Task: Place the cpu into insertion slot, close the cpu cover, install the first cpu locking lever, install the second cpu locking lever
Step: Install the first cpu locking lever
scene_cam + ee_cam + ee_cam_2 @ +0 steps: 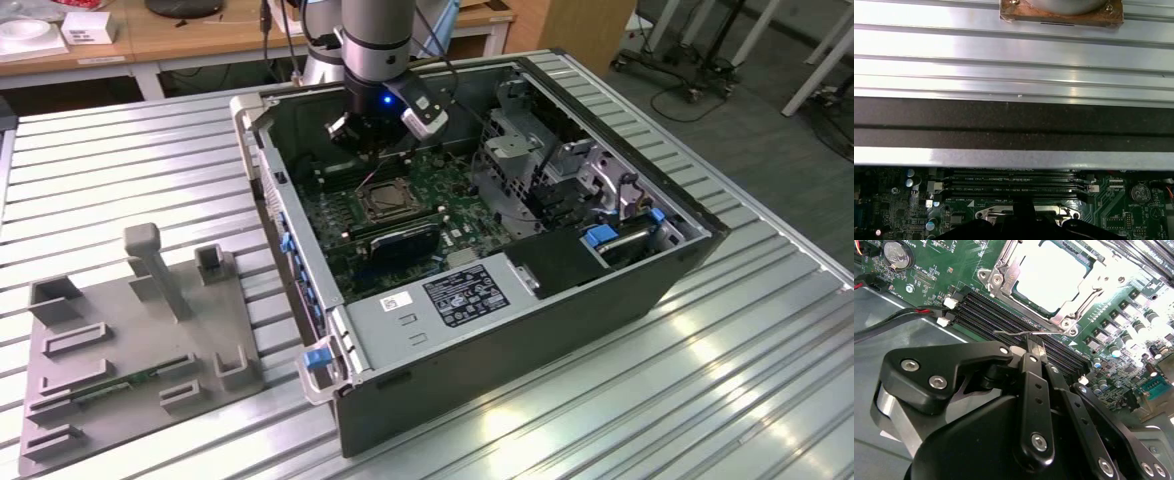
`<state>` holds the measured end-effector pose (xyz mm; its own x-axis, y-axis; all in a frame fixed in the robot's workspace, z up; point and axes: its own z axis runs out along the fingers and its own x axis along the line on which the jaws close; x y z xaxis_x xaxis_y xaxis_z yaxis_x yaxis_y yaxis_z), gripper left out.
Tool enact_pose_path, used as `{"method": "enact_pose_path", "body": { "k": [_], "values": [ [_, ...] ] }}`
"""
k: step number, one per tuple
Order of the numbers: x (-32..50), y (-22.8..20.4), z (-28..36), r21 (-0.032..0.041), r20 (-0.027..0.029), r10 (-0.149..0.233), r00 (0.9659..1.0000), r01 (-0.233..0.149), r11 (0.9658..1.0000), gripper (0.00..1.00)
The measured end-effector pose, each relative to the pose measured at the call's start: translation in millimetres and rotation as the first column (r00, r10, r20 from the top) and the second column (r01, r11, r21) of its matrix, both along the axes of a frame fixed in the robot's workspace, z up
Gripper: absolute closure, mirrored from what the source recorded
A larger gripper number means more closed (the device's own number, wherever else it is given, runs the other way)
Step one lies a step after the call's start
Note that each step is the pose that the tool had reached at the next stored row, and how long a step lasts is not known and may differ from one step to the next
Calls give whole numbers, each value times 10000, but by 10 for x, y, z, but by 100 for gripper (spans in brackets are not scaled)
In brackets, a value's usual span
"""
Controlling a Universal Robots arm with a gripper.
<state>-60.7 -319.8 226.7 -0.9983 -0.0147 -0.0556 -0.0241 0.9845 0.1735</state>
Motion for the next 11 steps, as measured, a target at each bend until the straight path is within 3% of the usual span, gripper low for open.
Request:
{"method": "enact_pose_path", "body": {
  "k": [11],
  "values": [
    [1, 0, -9, 15, -2, 0, 10000, 0, 10000, 89]
  ]
}}
